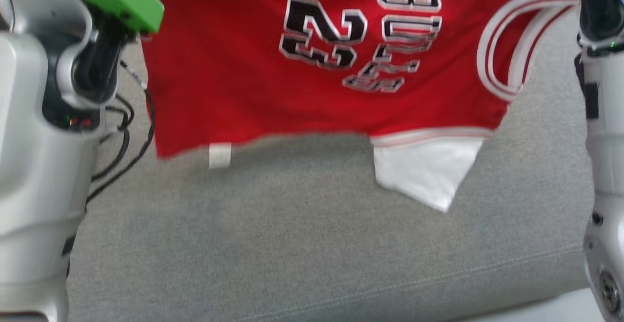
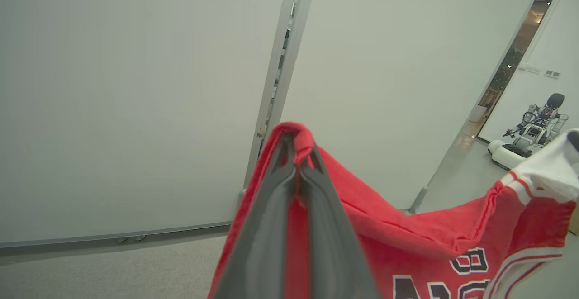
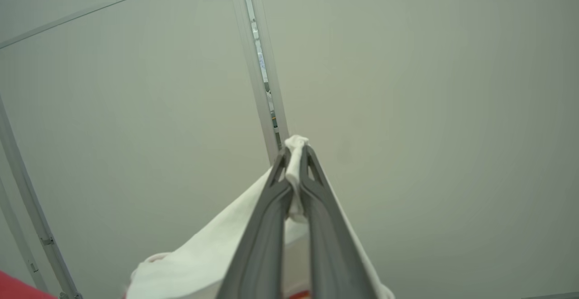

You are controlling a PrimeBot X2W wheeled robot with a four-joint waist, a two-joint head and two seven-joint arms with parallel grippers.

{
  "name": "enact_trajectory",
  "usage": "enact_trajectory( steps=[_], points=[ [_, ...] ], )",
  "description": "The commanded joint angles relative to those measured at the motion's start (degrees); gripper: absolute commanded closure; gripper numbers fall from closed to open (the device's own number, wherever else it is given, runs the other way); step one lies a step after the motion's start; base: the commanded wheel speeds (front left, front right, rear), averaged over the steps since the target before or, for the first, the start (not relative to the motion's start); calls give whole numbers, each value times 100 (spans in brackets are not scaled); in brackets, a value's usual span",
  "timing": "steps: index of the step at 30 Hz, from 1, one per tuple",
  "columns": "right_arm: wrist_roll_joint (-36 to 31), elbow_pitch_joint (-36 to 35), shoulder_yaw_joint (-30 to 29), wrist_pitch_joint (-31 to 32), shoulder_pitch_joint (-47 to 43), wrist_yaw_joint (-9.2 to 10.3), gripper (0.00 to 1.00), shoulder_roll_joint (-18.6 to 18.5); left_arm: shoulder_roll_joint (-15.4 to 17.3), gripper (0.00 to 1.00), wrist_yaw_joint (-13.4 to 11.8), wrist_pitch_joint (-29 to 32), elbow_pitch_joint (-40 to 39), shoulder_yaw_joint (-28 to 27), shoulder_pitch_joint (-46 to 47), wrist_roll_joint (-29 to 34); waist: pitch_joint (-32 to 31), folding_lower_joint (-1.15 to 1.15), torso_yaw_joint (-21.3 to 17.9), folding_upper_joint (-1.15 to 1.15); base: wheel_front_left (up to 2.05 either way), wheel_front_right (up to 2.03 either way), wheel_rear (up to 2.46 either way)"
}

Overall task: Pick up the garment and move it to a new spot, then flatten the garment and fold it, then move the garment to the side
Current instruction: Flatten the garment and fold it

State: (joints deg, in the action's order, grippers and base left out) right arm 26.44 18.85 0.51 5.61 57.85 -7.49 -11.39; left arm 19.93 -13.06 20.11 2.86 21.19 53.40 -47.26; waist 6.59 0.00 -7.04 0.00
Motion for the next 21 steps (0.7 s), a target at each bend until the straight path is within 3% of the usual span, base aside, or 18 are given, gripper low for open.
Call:
enact_trajectory(
  steps=[1, 9, 15, 16, 21],
  points=[
    [-109, 246, -40, -12, 336, 0, 100, 20, -103, 100, 1, 51, 304, 8, 333, -17, 481, 0, 91, 0, 0, 0, 0],
    [-891, 1559, -163, -369, 1902, 0, 100, 58, -349, 100, 83, -230, 1945, 132, 1795, 396, 1161, 0, 237, 0, 0, 0, 0],
    [-1653, 2648, -555, -1207, 3087, 0, 100, 234, -576, 100, 195, -1062, 3194, 116, 2802, 705, 1328, 0, 253, 0, 0, 0, 0],
    [-1886, 2897, -721, -1504, 3402, 0, 100, 261, -585, 100, 230, -1449, 3464, 96, 3097, 838, 1411, 0, 254, 0, 0, 0, 0],
    [-2259, 3385, -1057, -1916, 3841, 2, 100, 454, -623, 100, 392, -2261, 4065, 0, 3504, 933, 1696, 0, 214, 0, 0, 0, 0]
  ],
)
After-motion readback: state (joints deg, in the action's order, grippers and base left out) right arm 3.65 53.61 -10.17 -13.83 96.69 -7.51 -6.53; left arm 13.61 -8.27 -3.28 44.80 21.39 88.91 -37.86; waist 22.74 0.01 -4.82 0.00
